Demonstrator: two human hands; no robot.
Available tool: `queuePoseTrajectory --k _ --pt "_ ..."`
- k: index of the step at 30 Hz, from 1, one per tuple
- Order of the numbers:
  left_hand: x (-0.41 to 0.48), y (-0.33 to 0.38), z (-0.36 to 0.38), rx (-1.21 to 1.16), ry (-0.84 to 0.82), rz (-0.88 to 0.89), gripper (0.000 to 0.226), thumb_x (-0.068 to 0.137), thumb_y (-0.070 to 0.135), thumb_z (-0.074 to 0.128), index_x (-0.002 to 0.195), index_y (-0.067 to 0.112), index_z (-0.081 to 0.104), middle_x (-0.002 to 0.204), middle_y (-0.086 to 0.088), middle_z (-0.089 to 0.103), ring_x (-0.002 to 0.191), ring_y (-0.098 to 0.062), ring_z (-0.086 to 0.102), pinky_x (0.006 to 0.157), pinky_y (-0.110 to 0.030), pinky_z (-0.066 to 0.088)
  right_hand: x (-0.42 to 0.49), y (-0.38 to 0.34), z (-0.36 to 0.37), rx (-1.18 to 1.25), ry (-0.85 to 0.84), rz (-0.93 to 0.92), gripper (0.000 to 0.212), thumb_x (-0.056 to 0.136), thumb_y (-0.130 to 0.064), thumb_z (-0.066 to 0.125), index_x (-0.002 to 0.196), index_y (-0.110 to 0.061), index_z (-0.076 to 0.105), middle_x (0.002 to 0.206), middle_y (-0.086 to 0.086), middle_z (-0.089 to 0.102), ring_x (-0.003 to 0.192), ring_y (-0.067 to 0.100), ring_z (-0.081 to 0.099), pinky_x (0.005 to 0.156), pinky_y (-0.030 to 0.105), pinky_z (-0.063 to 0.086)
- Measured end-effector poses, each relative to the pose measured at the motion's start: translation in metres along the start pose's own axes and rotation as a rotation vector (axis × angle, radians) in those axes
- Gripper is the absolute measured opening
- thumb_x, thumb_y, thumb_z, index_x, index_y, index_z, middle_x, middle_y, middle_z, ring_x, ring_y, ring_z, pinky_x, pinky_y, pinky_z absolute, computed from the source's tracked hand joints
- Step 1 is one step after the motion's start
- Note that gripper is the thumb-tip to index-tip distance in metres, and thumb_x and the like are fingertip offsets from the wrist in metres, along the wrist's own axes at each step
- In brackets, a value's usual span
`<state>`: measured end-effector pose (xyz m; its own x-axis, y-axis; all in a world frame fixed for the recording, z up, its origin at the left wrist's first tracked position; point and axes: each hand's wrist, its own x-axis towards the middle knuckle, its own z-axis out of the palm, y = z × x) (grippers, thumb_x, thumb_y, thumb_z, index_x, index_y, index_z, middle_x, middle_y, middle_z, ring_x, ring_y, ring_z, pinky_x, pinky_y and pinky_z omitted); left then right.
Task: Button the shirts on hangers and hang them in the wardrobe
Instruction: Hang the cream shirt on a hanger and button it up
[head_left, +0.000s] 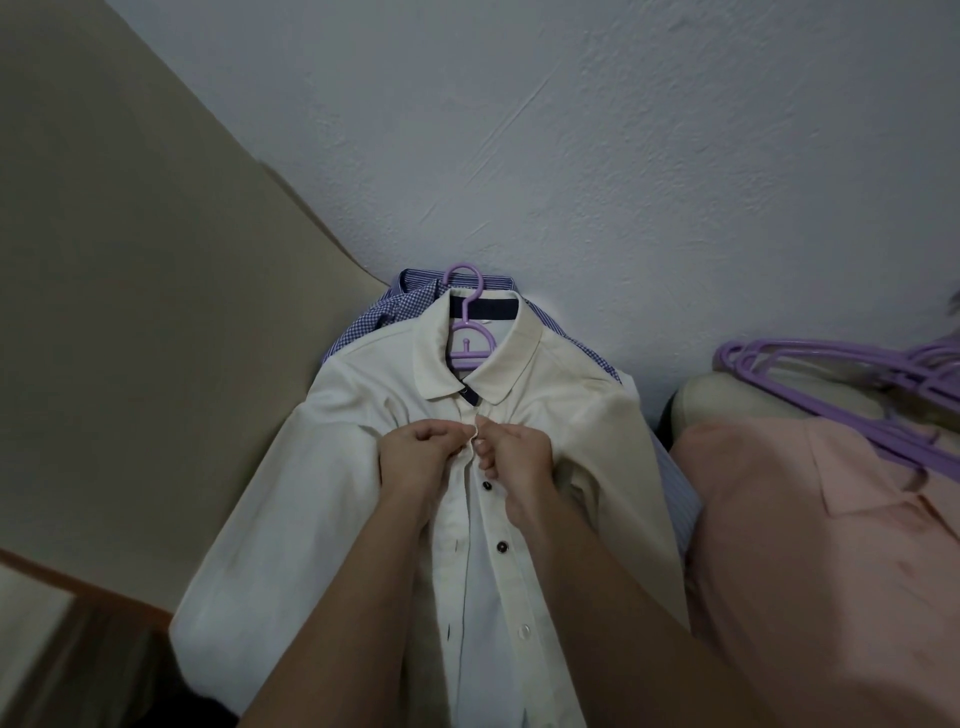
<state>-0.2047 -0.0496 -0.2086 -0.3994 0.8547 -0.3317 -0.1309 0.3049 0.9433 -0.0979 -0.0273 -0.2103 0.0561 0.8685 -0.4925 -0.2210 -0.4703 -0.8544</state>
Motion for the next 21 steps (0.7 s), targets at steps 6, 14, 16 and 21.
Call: queuePoseTrajectory --k 6,14,16,21 --pt "0.003 -0.001 -0.006 0.012 -0.062 0.003 0.004 0.083 0.004 0.077 0.086 0.006 0.08 0.084 -0.013 0.078 0.08 -0.02 0.073 0.079 -0.03 0.06 0.003 -0.001 0.002 -0.056 0.005 -0.016 0.021 0.093 -0.009 0.065 0.073 -0.003 0.063 0.057 0.004 0.052 0.045 0.011 0.041 0.039 0.017 0.034" --pt "0.012 0.006 -0.01 0.036 -0.119 -0.098 0.005 0.087 0.002 0.074 0.086 0.003 0.079 0.073 -0.013 0.073 0.066 -0.014 0.067 0.069 -0.02 0.059 0.007 0.003 -0.003 -0.148 -0.043 -0.063 0.022 0.098 -0.007 0.057 0.076 -0.009 0.063 0.06 0.001 0.054 0.049 0.008 0.044 0.045 0.016 0.038" --pt "0.015 0.009 -0.011 0.036 -0.14 -0.146 0.005 0.087 0.0 0.072 0.086 0.001 0.077 0.071 -0.012 0.071 0.061 -0.014 0.065 0.066 -0.018 0.058 0.008 0.006 -0.004 -0.183 -0.042 -0.089 0.019 0.098 -0.007 0.056 0.081 -0.009 0.064 0.059 0.0 0.055 0.049 0.008 0.045 0.046 0.017 0.039" --pt "0.018 0.013 -0.011 0.05 -0.145 -0.191 0.005 0.087 -0.001 0.071 0.085 0.0 0.076 0.07 -0.012 0.07 0.058 -0.013 0.064 0.063 -0.017 0.058 0.011 0.017 0.001 -0.29 0.069 -0.198 0.011 0.088 -0.008 0.06 0.083 -0.009 0.07 0.069 0.001 0.066 0.06 0.012 0.056 0.062 0.029 0.047"
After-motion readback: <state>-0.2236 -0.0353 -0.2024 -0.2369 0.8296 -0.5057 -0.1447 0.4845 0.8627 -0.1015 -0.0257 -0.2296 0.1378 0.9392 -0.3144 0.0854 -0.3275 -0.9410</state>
